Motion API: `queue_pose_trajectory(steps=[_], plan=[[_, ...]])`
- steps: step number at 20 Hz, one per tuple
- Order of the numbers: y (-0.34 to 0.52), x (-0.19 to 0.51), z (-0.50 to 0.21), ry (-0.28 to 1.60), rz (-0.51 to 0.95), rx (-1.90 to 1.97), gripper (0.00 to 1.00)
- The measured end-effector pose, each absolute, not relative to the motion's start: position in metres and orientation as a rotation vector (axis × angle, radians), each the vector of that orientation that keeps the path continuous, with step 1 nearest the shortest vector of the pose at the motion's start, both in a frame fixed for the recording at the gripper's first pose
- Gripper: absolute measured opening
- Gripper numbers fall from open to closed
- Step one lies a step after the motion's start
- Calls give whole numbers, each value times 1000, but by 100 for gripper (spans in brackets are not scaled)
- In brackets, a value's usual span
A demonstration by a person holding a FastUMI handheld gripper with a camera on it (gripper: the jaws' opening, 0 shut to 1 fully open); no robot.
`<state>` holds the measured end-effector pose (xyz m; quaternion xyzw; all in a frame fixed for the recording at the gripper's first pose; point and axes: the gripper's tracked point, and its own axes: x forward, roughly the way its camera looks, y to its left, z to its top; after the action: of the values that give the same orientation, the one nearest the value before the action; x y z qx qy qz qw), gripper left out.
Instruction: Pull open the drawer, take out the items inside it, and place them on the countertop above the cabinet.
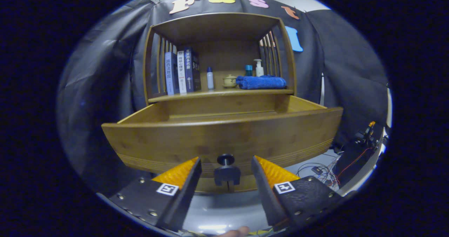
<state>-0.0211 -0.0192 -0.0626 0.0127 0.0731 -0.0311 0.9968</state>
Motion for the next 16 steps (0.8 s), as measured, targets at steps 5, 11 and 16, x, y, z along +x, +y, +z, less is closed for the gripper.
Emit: queue_pose_trajectory(steps=[5, 11, 16], plan=[[-13, -17, -22, 178, -78, 10, 100], [-8, 39, 5, 300, -77, -17, 100], [4, 90, -23, 489, -49, -24, 100]])
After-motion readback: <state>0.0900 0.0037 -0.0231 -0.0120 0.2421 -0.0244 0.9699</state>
